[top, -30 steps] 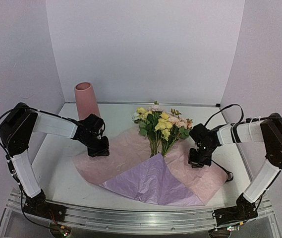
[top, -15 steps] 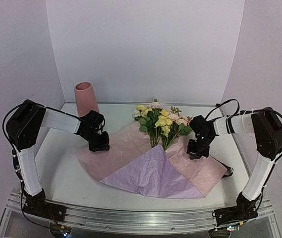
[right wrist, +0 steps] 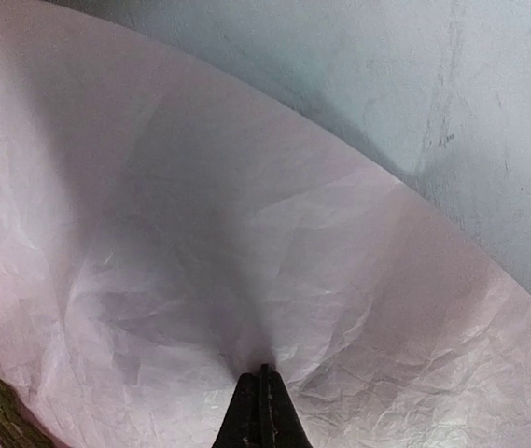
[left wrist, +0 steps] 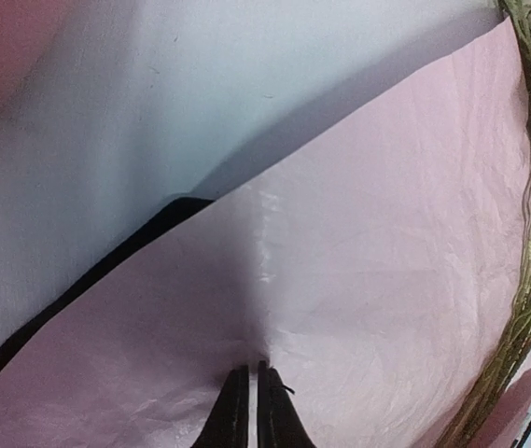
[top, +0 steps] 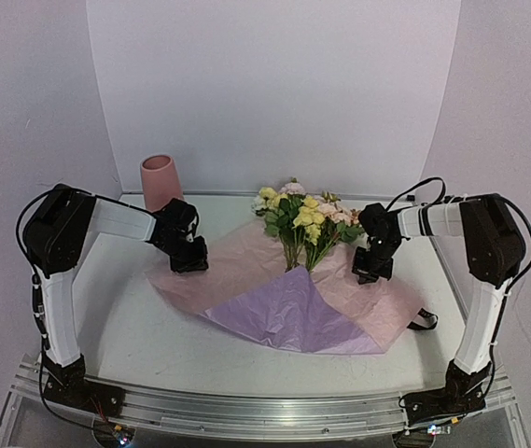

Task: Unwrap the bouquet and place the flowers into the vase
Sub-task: Unfold the wrapping paper at the center of the board.

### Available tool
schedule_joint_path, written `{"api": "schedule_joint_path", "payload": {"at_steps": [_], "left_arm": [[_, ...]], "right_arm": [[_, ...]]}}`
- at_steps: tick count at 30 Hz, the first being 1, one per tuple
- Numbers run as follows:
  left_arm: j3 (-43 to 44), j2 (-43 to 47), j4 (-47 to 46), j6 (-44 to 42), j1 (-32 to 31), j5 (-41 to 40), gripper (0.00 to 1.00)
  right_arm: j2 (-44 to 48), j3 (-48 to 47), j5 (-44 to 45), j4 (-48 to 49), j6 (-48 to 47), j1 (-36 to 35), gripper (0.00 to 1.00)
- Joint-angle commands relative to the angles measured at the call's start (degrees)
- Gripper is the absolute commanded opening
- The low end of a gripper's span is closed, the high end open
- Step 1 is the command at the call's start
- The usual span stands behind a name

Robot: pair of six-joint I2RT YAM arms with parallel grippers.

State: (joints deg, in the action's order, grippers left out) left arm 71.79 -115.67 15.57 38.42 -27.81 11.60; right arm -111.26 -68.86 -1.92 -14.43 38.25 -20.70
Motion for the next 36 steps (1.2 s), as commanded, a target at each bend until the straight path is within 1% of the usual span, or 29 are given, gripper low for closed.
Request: {"api": "schedule_joint_path", "payload": {"at_steps": [1, 4, 6, 10, 14, 17, 20, 28, 32, 36], "left_arm": [[-2.38, 6.86, 2.53, -3.65, 0.22, -0.06, 0.13], [-4.76, 11.4, 2.61, -4.07, 0.17, 0.76, 0.23], [-6.56, 14.95, 2.78, -3.65, -0.01, 1.16, 0.28], [-10.24, 20.46, 3.24, -2.41, -1.18, 4.28, 0.33], [-12.83, 23.02, 3.41, -1.47, -3.8, 8.61, 0.33], [-15.01, 25.68, 3.58, -0.42, -5.93, 7.67, 0.33], [-17.53, 28.35, 3.59, 0.77, -6.74, 7.58, 0.31], [-23.35, 31.4, 3.59, 2.88, -9.3, 9.53, 0.3], [-25.84, 32.53, 3.59, 3.45, -9.54, 10.82, 0.3], [-27.12, 33.4, 3.6, 3.3, -9.56, 12.54, 0.3]], "right_arm": [[5.03, 0.37, -2.5, -5.79, -3.95, 0.19, 0.0], [9.21, 2.44, -5.62, -5.76, -5.53, 0.15, 0.0], [12.26, 4.41, -8.38, -5.68, -6.04, -0.03, 0.0], [17.5, 8.85, -12.57, -5.55, -5.83, -0.89, 0.0], [21.61, 13.45, -14.91, -5.35, -4.94, -2.58, 0.0], [23.63, 16.48, -15.46, -5.25, -4.17, -3.54, 0.0], [24.87, 19.62, -15.45, -5.15, -3.36, -4.6, 0.0], [24.77, 26.14, -14.92, -2.64, -0.74, -8.97, 0.0], [24.01, 28.68, -16.95, -0.47, -0.13, -9.82, 0.0], [25.4, 29.23, -18.95, 0.16, -0.23, -10.6, 0.0]]}}
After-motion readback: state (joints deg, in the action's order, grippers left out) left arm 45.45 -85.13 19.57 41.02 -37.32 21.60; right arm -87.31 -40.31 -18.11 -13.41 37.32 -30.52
